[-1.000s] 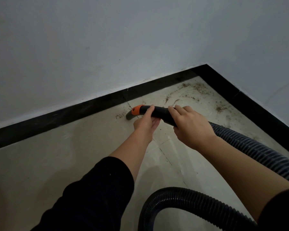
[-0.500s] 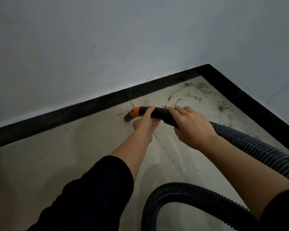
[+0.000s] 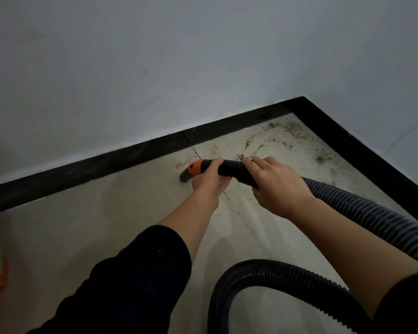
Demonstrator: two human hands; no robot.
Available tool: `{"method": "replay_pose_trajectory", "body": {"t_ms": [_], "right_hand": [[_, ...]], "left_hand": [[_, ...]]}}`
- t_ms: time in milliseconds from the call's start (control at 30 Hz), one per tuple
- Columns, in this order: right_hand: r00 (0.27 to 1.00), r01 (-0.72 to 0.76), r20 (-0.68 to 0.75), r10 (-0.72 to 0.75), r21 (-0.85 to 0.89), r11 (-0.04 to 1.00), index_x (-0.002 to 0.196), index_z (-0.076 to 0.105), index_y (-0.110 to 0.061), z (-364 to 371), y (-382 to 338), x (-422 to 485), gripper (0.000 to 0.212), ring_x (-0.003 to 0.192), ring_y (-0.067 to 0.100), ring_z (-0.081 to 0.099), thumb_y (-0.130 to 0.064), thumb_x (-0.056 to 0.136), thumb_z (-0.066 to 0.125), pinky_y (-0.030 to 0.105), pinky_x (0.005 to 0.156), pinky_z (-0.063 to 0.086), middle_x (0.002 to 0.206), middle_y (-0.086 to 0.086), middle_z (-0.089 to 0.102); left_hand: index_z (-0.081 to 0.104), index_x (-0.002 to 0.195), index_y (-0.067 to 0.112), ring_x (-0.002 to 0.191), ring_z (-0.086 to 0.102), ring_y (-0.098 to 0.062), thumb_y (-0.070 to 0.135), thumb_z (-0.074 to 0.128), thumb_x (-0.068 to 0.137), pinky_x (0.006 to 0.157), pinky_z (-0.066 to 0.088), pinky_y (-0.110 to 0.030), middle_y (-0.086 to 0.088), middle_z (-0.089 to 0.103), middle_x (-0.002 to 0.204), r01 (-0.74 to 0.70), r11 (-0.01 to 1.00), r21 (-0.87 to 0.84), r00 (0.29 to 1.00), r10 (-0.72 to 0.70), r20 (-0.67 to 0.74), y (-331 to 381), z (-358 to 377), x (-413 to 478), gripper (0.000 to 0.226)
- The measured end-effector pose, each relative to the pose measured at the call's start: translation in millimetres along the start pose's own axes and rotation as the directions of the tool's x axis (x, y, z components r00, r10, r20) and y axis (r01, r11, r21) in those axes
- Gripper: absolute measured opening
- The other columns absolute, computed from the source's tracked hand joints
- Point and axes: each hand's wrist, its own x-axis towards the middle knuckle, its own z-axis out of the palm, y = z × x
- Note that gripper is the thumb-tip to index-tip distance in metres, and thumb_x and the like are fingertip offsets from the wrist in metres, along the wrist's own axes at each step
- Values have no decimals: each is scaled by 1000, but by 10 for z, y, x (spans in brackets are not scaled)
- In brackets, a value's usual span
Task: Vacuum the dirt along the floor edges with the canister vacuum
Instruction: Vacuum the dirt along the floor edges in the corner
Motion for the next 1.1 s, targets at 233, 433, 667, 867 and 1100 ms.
{"method": "replay_pose_trajectory", "body": {"t_ms": [233,433,667,867,1100], "right_hand": [[1000,3,-15,-3,3,1000,144,34,-14,-12,-47,17,58,111,22,50,-17,91,55,31,87,49,132,4,52],[1000,21,-21,-21,13,1000,142,38,-14,7,-91,55,56,105,22,52,-16,89,57,31,83,49,126,4,56],[1000,15,-18,-14,15,1000,142,38,-13,6,-77,74,57,105,23,53,-16,89,58,33,83,51,126,5,56],[1000,3,-26,-3,10,1000,142,38,-12,15,-55,77,57,104,23,53,-16,89,58,33,83,51,127,5,56],[1000,-7,-22,7,7,1000,145,34,-12,60,-53,122,59,109,23,52,-17,90,56,33,87,50,132,6,52]], "left_hand": [[60,106,-1,84,73,-21,17,73,86,82,59,-28,-18,73,96,1,1000,-2,1000,-1,-8,50,-46,-13,31],[59,99,2,84,72,-21,18,73,85,82,59,-28,-17,73,96,-3,1000,0,999,3,-38,87,-93,1,26],[60,99,2,79,72,-20,16,74,84,78,59,-27,-17,73,94,0,1000,-10,999,0,-43,100,-69,2,26],[59,102,1,82,72,-20,17,74,84,80,59,-28,-17,72,94,-1,1000,-13,1000,0,-30,102,-21,27,28],[60,109,1,83,72,-20,18,74,84,80,59,-26,-16,73,97,4,1000,-4,1000,-4,-21,109,-20,100,34]]}}
